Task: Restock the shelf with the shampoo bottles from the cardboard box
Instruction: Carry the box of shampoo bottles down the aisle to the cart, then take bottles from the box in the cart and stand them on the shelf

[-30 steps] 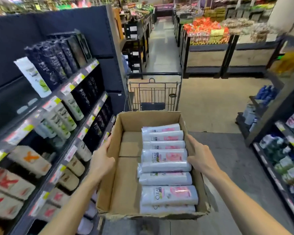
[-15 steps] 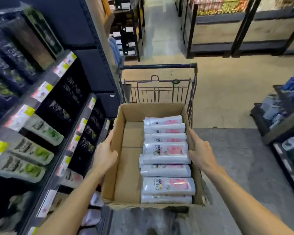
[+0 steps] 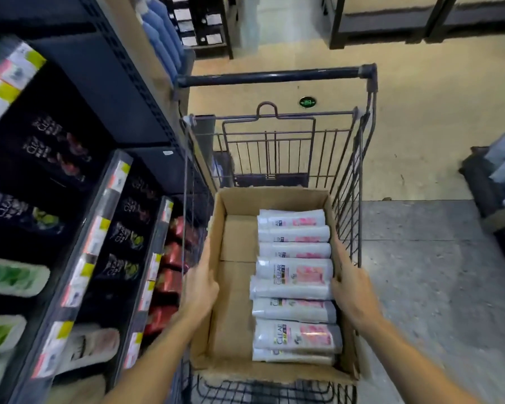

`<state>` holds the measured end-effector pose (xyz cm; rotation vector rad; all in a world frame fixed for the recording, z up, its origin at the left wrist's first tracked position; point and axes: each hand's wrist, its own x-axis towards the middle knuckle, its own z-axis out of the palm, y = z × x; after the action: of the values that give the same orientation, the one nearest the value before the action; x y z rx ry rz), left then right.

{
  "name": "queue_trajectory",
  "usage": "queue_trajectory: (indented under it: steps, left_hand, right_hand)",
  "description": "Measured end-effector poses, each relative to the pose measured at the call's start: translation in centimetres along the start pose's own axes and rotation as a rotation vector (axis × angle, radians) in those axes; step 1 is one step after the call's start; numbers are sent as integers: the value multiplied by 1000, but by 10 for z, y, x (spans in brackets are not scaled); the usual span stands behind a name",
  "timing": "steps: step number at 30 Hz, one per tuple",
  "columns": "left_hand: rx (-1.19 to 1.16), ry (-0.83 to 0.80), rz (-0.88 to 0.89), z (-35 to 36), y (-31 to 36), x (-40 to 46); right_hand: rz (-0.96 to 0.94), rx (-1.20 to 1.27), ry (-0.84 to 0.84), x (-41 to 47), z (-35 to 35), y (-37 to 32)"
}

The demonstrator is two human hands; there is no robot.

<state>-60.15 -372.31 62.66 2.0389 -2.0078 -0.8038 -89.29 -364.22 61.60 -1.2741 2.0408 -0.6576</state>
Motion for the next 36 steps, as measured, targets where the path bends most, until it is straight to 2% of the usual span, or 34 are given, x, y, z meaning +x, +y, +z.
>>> queue_trajectory:
  steps: [10, 15, 20, 23, 27, 30, 32, 34, 36]
  left_hand:
    - [-59, -41, -53, 110, -64, 82]
    - [-44, -23, -127, 164, -100, 89]
    - [-117, -5, -151, 195, -117, 81]
    - [-110, 24, -125, 200, -121, 82]
    - [-42, -18, -102, 198, -120, 80]
    - [214, -33, -38, 202, -122, 82]
    - [395, -14, 128, 205, -120, 79]
    - [401, -8, 255, 205, -108, 73]
    - [327, -65, 188, 201, -88, 66]
  right_hand:
    - [166, -3, -30, 58, 111, 76]
    - [142, -205, -48, 82, 148, 104]
    - [123, -248, -49, 85, 174, 128]
    - [98, -241, 2, 85, 179, 131]
    - [83, -269, -14, 84, 175, 129]
    - [82, -324, -8, 82, 176, 127]
    - [108, -327, 43, 86, 178, 124]
    - [105, -294, 106, 97, 179, 116]
    - [22, -279, 146, 113, 175, 105]
